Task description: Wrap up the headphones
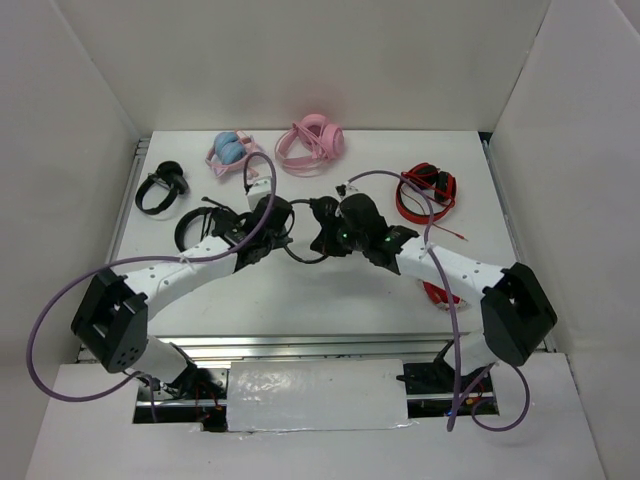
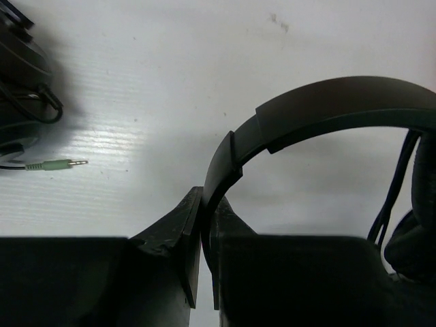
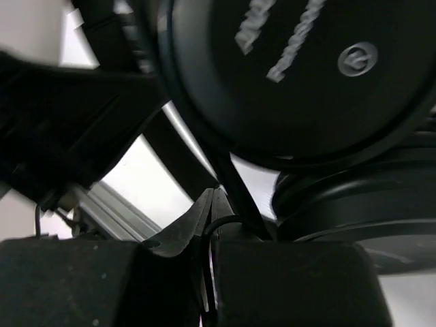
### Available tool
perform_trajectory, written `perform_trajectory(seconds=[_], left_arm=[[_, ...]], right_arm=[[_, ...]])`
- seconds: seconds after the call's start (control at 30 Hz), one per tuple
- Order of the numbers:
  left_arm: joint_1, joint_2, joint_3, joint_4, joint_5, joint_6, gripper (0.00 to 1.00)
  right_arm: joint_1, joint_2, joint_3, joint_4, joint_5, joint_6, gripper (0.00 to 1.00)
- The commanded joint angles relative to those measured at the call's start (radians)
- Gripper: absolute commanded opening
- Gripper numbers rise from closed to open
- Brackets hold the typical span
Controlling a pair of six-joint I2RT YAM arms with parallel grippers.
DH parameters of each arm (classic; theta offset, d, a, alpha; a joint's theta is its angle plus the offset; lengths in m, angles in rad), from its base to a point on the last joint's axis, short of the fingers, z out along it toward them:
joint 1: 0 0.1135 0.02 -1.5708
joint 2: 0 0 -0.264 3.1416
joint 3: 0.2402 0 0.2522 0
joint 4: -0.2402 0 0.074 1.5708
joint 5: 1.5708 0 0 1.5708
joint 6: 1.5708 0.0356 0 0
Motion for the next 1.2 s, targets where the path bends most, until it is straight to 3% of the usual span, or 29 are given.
perform_trajectory(seconds=[0.0,0.3,0.37,0.63,0.93,1.03,1.17], left_arm=[[-0.026,0.036,0.002,0.068,0.039,0.017,0.0],[-0.029,0.188,0.056,0.099,0.153,0.048,0.0],[-0.027,0.234,0.083,0.094,0.174,0.057,0.0],[-0.009,0.329,0.107,0.141,0.272,0.068,0.0],[0.007,0.407,0.165,0.097,0.306,0.092,0.0],[0.013,0.414,0.162,0.103,0.334,0.095,0.0],[0.019,0.417,0.16,0.094,0.34,0.097,0.0]], right_arm=[[-0.03,0.038,0.034,-0.116,0.029,0.117,0.05],[-0.065,0.144,0.077,-0.207,0.092,0.135,0.08],[-0.079,0.165,0.096,-0.221,0.091,0.134,0.15],[-0.109,0.263,0.152,-0.282,0.101,0.115,0.23],[-0.148,0.333,0.213,-0.325,0.103,0.086,0.43],[-0.157,0.346,0.225,-0.333,0.1,0.08,0.45],[-0.171,0.365,0.264,-0.348,0.091,0.059,0.57]])
